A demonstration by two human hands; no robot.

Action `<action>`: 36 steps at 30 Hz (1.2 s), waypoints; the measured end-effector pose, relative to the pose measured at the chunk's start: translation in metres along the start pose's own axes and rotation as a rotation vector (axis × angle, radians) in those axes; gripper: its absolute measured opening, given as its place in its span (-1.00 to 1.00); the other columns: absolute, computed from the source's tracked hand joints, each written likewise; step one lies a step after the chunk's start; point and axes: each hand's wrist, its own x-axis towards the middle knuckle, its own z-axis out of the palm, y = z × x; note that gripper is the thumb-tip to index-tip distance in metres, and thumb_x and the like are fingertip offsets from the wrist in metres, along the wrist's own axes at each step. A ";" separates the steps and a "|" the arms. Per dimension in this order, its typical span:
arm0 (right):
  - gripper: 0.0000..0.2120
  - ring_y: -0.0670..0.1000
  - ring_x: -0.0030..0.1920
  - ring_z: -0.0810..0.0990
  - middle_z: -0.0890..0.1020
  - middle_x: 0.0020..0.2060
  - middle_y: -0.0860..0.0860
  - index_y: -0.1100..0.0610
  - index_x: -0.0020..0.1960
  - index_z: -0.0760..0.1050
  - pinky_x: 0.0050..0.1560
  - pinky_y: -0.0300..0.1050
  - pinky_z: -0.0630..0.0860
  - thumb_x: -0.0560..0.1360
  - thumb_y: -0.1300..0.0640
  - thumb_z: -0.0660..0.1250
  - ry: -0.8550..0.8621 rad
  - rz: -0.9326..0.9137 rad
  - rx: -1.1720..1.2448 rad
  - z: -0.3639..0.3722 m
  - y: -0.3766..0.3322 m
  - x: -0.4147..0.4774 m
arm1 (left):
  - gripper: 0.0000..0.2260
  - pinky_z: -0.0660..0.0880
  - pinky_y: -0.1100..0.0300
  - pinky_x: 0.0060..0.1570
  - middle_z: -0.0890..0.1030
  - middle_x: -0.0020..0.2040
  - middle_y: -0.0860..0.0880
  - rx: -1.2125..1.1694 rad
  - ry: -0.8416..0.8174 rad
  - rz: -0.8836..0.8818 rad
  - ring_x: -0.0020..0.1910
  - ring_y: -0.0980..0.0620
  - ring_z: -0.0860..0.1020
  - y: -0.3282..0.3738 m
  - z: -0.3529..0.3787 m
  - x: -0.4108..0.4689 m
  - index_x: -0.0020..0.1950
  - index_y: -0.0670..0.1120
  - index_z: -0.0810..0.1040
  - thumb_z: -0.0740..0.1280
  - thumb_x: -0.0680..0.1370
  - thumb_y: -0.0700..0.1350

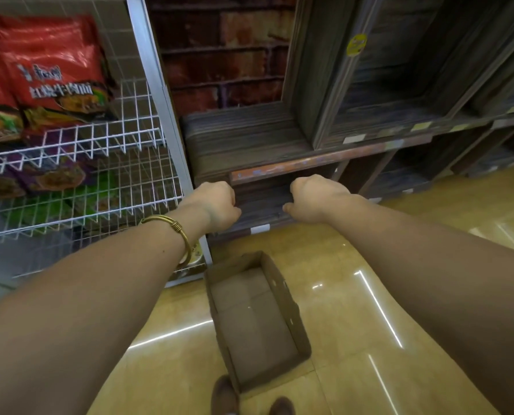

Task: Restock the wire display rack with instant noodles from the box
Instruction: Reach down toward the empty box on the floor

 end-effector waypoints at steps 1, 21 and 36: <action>-0.73 0.15 -0.04 0.54 0.53 -0.02 0.07 0.12 0.18 0.48 -0.09 -0.02 0.47 0.62 -0.06 0.25 -0.005 0.001 0.000 0.001 0.000 0.001 | -0.78 0.58 0.05 -0.06 0.63 -0.04 -0.11 -0.001 -0.003 -0.003 -0.06 -0.13 0.58 0.001 0.002 0.001 0.00 -0.09 0.62 0.29 0.59 0.03; -0.74 0.14 -0.05 0.55 0.51 -0.06 0.07 0.13 0.20 0.46 0.03 0.04 0.57 0.59 0.00 0.26 -0.151 -0.241 0.026 0.075 0.055 0.048 | -0.78 0.55 0.09 -0.08 0.64 -0.09 -0.12 -0.208 -0.011 -0.398 -0.06 -0.12 0.60 0.044 0.104 0.001 -0.15 -0.12 0.62 0.31 0.57 -0.01; -0.86 0.13 -0.15 0.53 0.56 -0.10 0.08 0.11 0.04 0.47 -0.37 -0.15 0.33 0.56 0.08 0.20 -0.378 -0.184 -0.009 0.290 0.065 0.120 | -0.85 0.44 0.18 -0.15 0.61 -0.04 -0.08 -0.343 -0.081 -0.705 -0.07 -0.09 0.55 -0.031 0.312 0.035 0.04 -0.09 0.62 0.29 0.55 -0.12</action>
